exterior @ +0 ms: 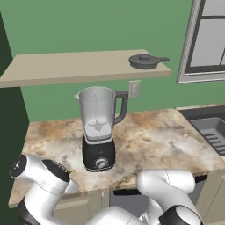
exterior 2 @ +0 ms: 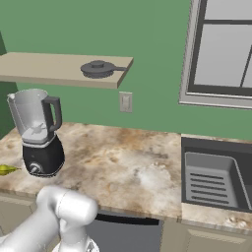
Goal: Open the blender lid, put the pear in the blender, close the lid, and start the blender.
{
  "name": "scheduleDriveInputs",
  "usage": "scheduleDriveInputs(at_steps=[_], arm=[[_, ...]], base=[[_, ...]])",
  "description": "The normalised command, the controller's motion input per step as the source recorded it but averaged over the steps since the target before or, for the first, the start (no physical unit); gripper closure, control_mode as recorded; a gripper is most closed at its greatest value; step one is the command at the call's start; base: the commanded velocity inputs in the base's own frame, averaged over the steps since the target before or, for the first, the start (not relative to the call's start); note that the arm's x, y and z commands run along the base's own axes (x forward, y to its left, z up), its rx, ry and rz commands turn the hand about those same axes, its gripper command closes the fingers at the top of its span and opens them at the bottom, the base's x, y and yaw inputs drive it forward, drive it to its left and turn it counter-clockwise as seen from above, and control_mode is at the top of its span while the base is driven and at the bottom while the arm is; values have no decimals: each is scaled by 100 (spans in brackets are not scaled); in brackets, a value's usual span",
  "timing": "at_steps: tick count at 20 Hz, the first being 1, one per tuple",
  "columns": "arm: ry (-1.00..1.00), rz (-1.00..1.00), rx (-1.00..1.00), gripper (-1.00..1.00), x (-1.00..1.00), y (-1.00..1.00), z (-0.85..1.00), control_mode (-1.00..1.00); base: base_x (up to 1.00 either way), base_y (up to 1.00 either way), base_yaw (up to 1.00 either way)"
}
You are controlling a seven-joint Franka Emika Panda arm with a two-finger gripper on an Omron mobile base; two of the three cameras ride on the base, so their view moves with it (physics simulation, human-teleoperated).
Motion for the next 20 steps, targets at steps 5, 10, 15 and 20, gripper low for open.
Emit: scheduleDriveInputs(at_steps=[5, 10, 15, 20], arm=[[0, 0, 0, -100, 38, 1, -41, -100], [0, 0, 0, -100, 32, 20, -35, -100], [0, 0, 0, -100, 35, 20, -20, -100], [0, 0, 0, -100, 26, 22, -27, -100]], base=[[0, 0, 0], [0, 0, 0], [0, 0, 0], [0, 0, 0]])
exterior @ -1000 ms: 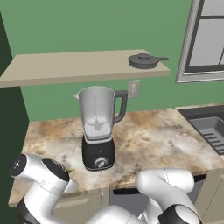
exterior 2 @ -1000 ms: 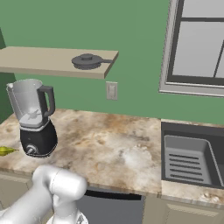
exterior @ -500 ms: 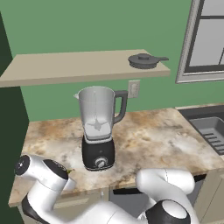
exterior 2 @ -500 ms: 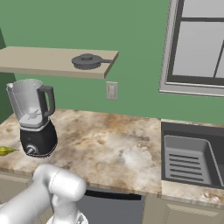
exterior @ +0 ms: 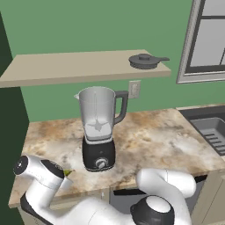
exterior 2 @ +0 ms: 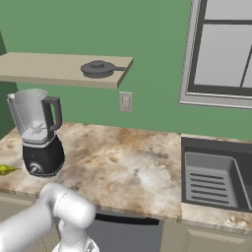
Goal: Open the blender lid, put the pear in the blender, close the lid, and start the blender.
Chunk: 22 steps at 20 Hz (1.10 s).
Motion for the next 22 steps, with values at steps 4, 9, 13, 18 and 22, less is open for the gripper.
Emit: scheduleDriveInputs(at_steps=[4, 9, 13, 18, 22], arm=[[0, 0, 0, -100, 23, 10, -35, -100], [0, 0, 0, -100, 32, 6, -25, -100], [0, 0, 0, -100, 18, 0, -30, -100], [0, 0, 0, 100, -5, -2, -58, -100], [-3, 0, 1, 100, -13, -1, -17, -100]], base=[[0, 0, 0], [0, 0, 0], [0, 0, 0], [0, 0, 0], [0, 0, 0]])
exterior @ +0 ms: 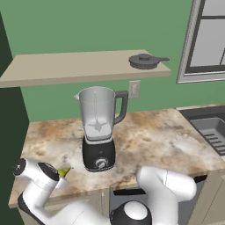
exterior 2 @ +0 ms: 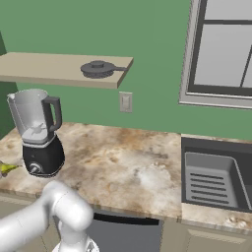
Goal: Open the blender lid, put the pear in the blender, close the lid, and start the blender.
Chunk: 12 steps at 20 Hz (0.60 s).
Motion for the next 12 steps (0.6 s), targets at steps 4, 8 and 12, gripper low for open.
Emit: scheduleDriveInputs(at_steps=[4, 8, 12], arm=[[-12, 0, 2, 100, -21, 0, 50, -100], [-19, 0, 2, 100, -11, -11, 100, -100], [-18, 0, 1, 100, -1, -25, 100, -100]], base=[[0, 0, 0], [0, 0, 0], [0, 0, 0]])
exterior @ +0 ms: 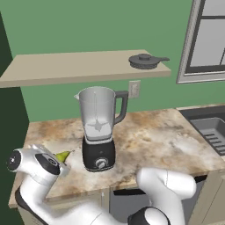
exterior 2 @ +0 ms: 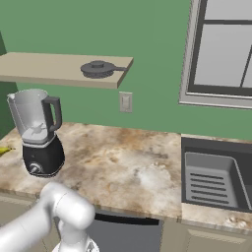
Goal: Open the blender lid, put the pear in the blender, close the lid, and start the blender.
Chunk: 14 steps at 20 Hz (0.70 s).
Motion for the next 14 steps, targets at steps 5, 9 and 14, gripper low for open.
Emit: scheduleDriveInputs(at_steps=[5, 9, 14], arm=[[-13, -1, 1, 100, 0, -15, 100, -100], [-15, -2, 3, 100, 0, -11, 100, -100], [-9, -3, 4, 100, 2, -5, 100, -100]], base=[[0, 0, 0], [0, 0, 0], [0, 0, 0]])
